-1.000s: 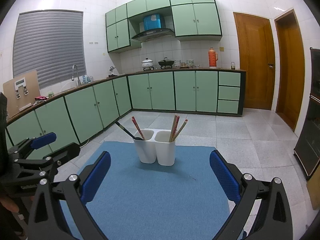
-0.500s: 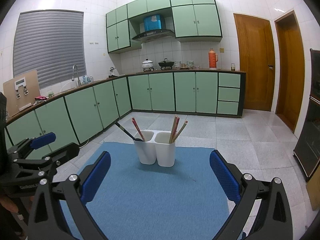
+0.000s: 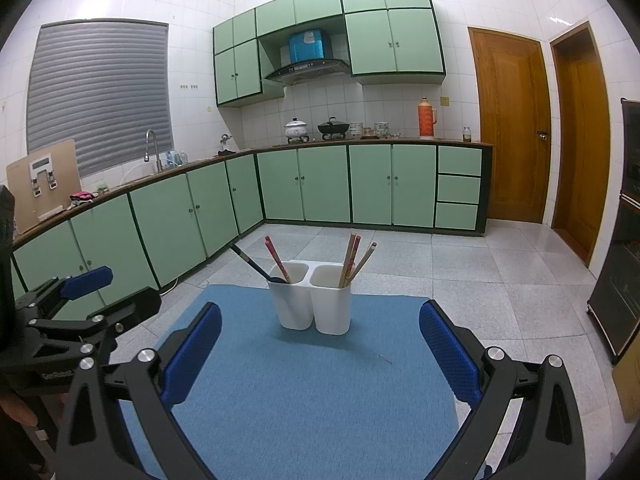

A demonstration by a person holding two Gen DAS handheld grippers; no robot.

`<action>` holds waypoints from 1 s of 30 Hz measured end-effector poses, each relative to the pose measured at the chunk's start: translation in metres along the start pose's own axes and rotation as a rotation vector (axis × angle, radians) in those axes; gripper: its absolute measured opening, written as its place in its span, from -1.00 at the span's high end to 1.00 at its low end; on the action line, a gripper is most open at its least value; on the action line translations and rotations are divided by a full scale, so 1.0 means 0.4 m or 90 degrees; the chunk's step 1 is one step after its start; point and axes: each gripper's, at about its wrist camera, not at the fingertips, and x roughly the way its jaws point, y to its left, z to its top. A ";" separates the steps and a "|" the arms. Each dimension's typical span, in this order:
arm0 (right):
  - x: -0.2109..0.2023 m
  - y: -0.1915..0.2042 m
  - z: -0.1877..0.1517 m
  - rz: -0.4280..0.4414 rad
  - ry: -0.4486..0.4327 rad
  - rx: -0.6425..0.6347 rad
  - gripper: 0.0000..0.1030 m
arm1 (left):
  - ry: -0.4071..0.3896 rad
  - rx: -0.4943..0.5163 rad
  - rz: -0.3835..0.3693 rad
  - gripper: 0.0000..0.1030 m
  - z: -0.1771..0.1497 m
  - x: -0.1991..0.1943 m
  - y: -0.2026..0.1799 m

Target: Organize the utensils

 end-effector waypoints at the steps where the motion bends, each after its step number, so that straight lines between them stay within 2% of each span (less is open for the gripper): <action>1: 0.002 -0.001 0.002 0.000 0.000 0.000 -0.88 | 0.000 0.000 0.000 -0.90 0.002 0.001 -0.002; 30: 0.002 -0.004 0.001 0.000 0.000 0.002 -0.88 | 0.002 0.003 -0.003 -0.90 0.001 0.009 -0.020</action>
